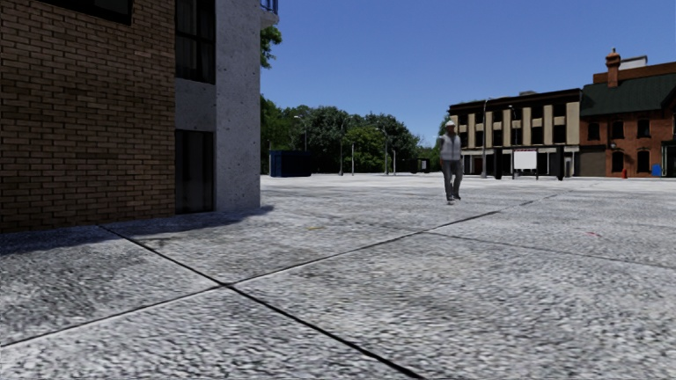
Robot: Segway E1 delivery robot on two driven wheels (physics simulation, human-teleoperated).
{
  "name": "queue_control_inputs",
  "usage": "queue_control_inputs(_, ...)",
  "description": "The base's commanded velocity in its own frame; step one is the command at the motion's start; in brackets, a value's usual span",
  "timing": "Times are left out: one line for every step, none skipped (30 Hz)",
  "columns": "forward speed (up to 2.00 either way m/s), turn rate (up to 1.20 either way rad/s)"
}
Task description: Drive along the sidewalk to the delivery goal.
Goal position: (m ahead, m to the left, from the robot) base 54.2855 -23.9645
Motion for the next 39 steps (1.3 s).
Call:
queue_control_inputs(2.0,0.0)
queue_control_inputs(2.0,0.0)
queue_control_inputs(2.0,0.0)
queue_control_inputs(2.0,0.0)
queue_control_inputs(2.0,0.0)
queue_control_inputs(2.0,0.0)
queue_control_inputs(2.0,0.0)
queue_control_inputs(2.0,0.0)
queue_control_inputs(2.0,0.0)
queue_control_inputs(2.0,0.0)
queue_control_inputs(2.0,0.0)
queue_control_inputs(2.0,0.0)
queue_control_inputs(2.0,0.0)
queue_control_inputs(2.0,0.0)
queue_control_inputs(2.0,0.0)
queue_control_inputs(2.0,0.0)
queue_control_inputs(2.0,0.0)
queue_control_inputs(2.0,0.0)
queue_control_inputs(2.0,0.0)
queue_control_inputs(2.0,0.0)
queue_control_inputs(2.0,0.0)
queue_control_inputs(2.0,0.0)
queue_control_inputs(2.0,0.0)
queue_control_inputs(2.0,0.0)
queue_control_inputs(2.0,0.0)
queue_control_inputs(2.0,0.0)
queue_control_inputs(2.0,0.0)
queue_control_inputs(2.0,0.0)
queue_control_inputs(2.0,0.0)
queue_control_inputs(2.0,0.0)
queue_control_inputs(2.0,0.0)
queue_control_inputs(2.0,0.0)
queue_control_inputs(2.0,0.0)
queue_control_inputs(2.0,0.0)
queue_control_inputs(2.0,0.0)
queue_control_inputs(2.0,0.0)
queue_control_inputs(2.0,0.0)
queue_control_inputs(2.0,0.0)
queue_control_inputs(2.0,0.0)
